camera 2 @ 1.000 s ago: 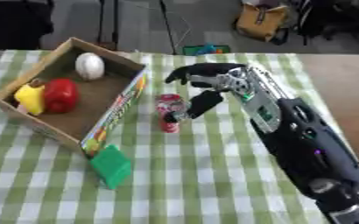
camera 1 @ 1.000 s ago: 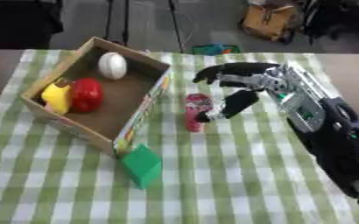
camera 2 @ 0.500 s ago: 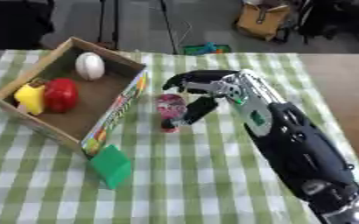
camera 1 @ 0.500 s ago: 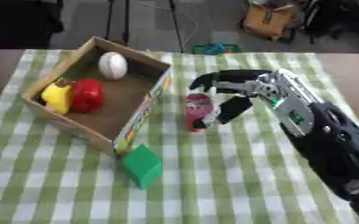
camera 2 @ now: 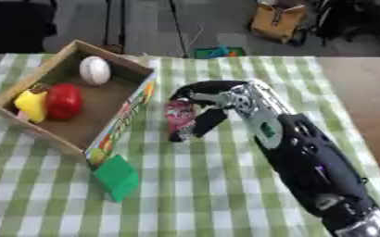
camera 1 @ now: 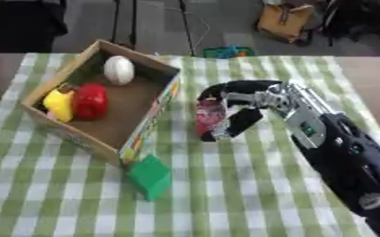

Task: Pick up objects on the table and place them in the box.

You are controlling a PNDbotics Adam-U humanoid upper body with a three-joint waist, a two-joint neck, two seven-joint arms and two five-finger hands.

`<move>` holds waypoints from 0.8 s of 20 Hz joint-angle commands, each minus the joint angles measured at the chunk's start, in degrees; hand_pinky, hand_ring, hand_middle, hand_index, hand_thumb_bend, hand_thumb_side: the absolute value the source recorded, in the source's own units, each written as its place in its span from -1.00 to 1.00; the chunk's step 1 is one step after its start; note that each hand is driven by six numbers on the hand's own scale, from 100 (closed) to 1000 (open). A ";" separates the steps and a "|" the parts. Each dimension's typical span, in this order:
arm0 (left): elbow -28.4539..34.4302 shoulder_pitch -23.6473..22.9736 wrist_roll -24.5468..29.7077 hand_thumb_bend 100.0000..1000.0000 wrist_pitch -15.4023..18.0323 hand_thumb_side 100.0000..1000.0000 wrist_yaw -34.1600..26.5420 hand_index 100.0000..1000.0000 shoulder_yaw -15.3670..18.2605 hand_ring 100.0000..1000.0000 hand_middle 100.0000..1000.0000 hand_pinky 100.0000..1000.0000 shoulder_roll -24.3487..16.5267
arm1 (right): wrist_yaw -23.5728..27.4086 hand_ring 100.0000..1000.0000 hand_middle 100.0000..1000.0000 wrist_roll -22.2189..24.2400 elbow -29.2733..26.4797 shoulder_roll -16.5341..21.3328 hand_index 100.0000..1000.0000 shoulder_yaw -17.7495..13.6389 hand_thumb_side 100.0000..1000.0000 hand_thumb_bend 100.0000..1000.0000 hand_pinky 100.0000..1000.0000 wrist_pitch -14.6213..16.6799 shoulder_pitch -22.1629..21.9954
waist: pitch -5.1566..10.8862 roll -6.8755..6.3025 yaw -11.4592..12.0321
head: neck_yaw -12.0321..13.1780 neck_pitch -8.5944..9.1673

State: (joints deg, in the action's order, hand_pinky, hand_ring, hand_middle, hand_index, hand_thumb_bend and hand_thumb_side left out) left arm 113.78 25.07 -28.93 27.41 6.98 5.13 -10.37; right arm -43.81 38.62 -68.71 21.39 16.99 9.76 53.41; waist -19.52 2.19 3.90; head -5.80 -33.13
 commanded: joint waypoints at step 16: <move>0.81 0.55 0.31 -1.00 -0.15 1.00 -0.16 0.37 -0.24 0.10 0.22 0.40 0.05 | 0.94 -0.05 0.49 -2.25 -0.06 0.49 0.70 0.00 -0.06 -0.21 -0.92 -0.16 1.50 | 1.04 -0.23 -0.13 | -0.12 0.74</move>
State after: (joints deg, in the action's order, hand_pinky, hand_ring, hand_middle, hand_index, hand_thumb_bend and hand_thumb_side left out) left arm 113.78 25.07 -28.79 27.26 6.96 5.11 -9.96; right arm -43.34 36.85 -68.38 21.37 17.32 9.70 53.71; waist -19.52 2.19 3.85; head -5.81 -33.08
